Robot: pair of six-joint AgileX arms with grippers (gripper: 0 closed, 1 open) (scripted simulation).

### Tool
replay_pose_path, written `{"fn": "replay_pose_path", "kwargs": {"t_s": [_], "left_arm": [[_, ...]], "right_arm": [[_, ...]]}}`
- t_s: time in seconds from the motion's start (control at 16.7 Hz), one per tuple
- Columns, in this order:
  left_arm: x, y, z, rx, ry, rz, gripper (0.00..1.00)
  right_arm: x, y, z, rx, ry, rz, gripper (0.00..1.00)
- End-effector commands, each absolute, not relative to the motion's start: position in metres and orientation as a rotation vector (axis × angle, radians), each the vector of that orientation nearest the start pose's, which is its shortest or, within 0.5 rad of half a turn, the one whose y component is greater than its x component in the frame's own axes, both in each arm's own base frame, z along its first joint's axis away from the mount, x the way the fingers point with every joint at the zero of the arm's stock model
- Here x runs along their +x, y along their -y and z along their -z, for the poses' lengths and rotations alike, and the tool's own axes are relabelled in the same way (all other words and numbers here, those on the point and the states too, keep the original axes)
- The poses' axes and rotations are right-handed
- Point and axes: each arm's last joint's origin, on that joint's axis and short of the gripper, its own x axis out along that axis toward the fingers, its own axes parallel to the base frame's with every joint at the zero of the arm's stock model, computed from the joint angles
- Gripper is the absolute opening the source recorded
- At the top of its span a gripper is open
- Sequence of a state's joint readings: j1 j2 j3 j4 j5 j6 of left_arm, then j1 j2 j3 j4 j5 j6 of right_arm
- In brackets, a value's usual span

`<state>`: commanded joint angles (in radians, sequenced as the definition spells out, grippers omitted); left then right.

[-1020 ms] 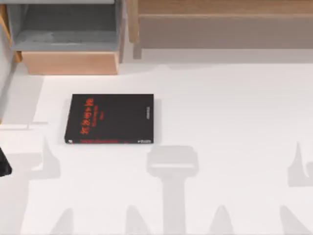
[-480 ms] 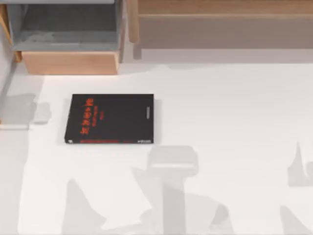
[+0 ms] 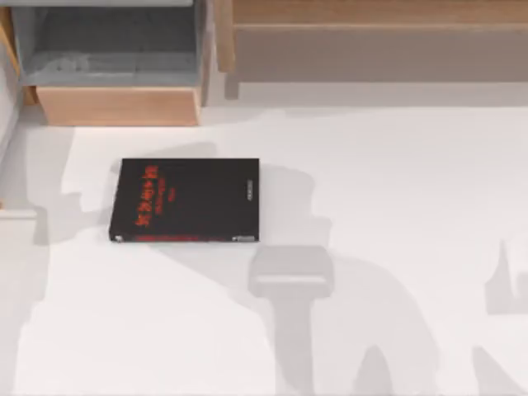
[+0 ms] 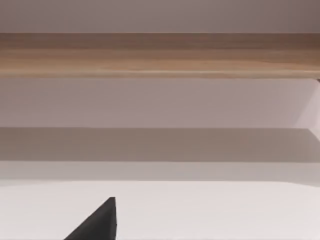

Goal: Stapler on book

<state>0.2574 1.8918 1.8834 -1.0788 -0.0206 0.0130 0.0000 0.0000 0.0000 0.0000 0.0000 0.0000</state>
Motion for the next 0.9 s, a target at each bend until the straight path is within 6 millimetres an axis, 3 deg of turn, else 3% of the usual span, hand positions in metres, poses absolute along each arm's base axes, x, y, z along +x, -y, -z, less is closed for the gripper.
{"fn": "replay_pose_path", "kwargs": {"t_s": [0.18,0.36,0.6,0.9], "left_arm": [[0.437,-0.133,-0.28,-0.154,-1.234,-0.253,1.0],[0.468,-0.153,-0.235,-0.186,-1.351,-0.252,1.0],[0.485,-0.166,-0.193,-0.218,-1.442,-0.254,1.0],[0.487,-0.167,-0.185,-0.224,-1.459,-0.252,1.0]], "right_arm": [[0.106,0.001,-0.16,0.0,0.0,0.0,1.0],[0.106,0.001,-0.16,0.0,0.0,0.0,1.0],[0.106,0.001,-0.16,0.0,0.0,0.0,1.0],[0.106,0.001,-0.16,0.0,0.0,0.0,1.0]]}}
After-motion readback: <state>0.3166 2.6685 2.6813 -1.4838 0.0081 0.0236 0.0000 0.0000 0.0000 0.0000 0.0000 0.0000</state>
